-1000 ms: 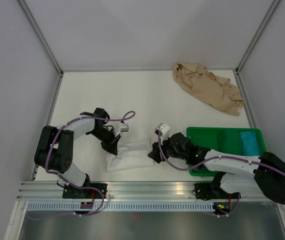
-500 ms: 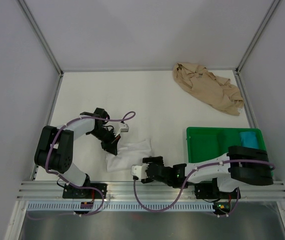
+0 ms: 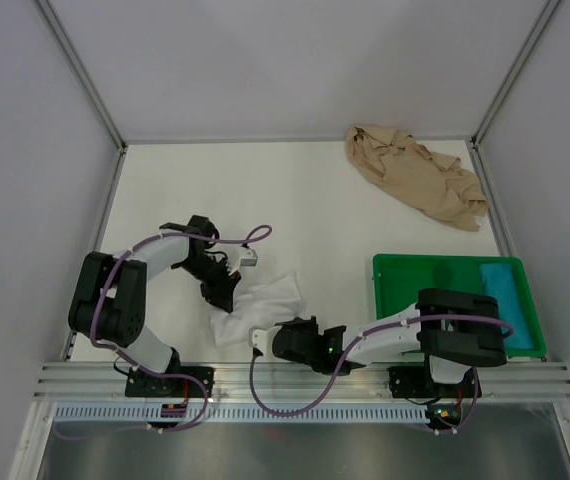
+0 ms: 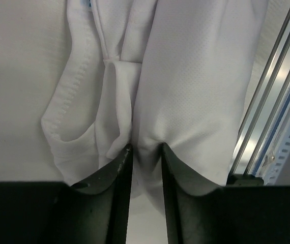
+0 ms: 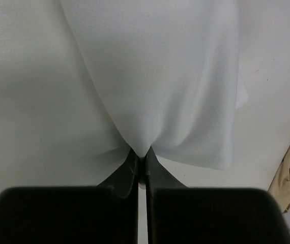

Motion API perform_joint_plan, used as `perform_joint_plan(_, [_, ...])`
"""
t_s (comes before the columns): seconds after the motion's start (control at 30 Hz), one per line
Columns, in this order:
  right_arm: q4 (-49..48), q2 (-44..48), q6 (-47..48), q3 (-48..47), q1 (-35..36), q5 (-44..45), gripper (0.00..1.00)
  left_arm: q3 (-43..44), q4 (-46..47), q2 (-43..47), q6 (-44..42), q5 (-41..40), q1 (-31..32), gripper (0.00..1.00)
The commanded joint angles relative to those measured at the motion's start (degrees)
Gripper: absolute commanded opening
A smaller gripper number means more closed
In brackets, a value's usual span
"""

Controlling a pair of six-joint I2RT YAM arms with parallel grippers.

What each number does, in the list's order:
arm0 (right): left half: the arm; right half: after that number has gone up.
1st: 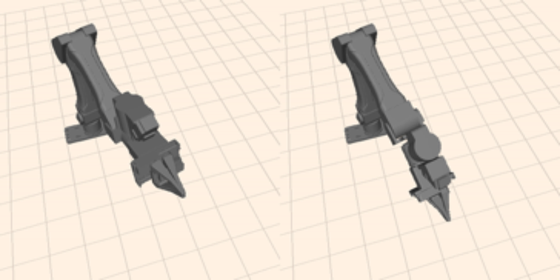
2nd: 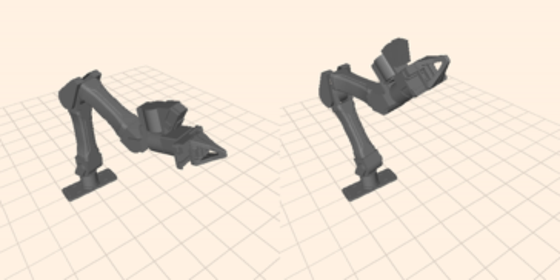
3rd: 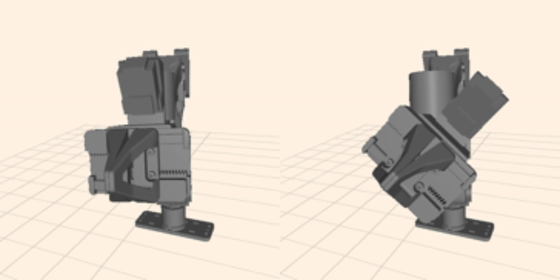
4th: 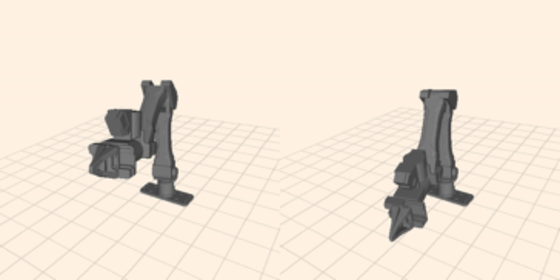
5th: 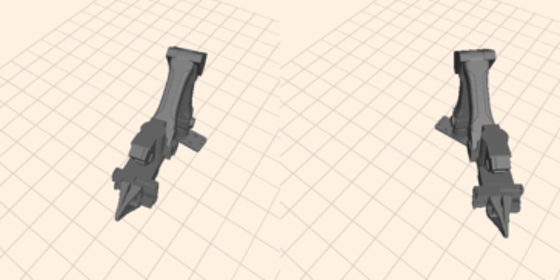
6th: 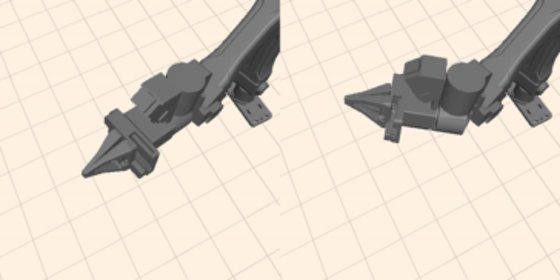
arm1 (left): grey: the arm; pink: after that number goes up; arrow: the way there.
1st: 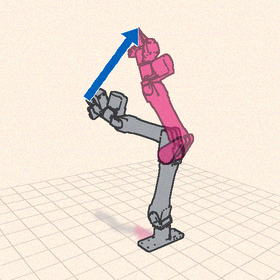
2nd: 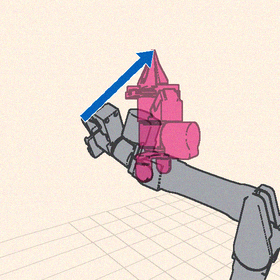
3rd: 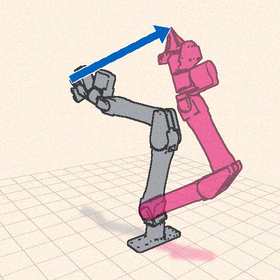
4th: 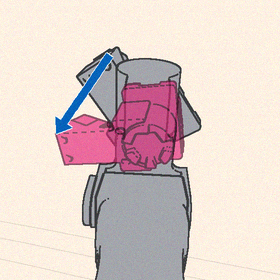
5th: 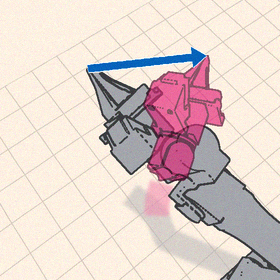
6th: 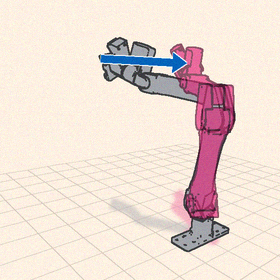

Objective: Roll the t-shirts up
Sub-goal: Roll the tshirt

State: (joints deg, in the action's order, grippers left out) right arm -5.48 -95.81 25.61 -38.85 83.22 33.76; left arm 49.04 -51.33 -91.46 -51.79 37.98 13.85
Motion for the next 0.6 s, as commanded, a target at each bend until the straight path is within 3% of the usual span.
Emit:
perform_joint_plan(0.0, [4.42,1.85,-4.33,-1.84,-1.13,-6.58,0.0,2.03,-1.23,3.38,-2.26,-1.85,-0.4,0.36])
perform_joint_plan(0.07, [5.03,4.65,-6.78,-1.75,-1.92,-12.2,0.0,2.81,-1.14,6.11,-1.48,-1.85,-0.49,0.49])
perform_joint_plan(0.33, [5.13,13.1,-15.14,0.17,-8.84,-33.48,0.0,3.18,-0.79,23.84,0.46,-2.02,-0.49,0.63])
perform_joint_plan(0.57, [-2.51,15.48,-23.4,4.66,-19.4,-53.51,0.0,-3.24,-1.58,29.23,-2.52,-5.01,1.26,0.7])
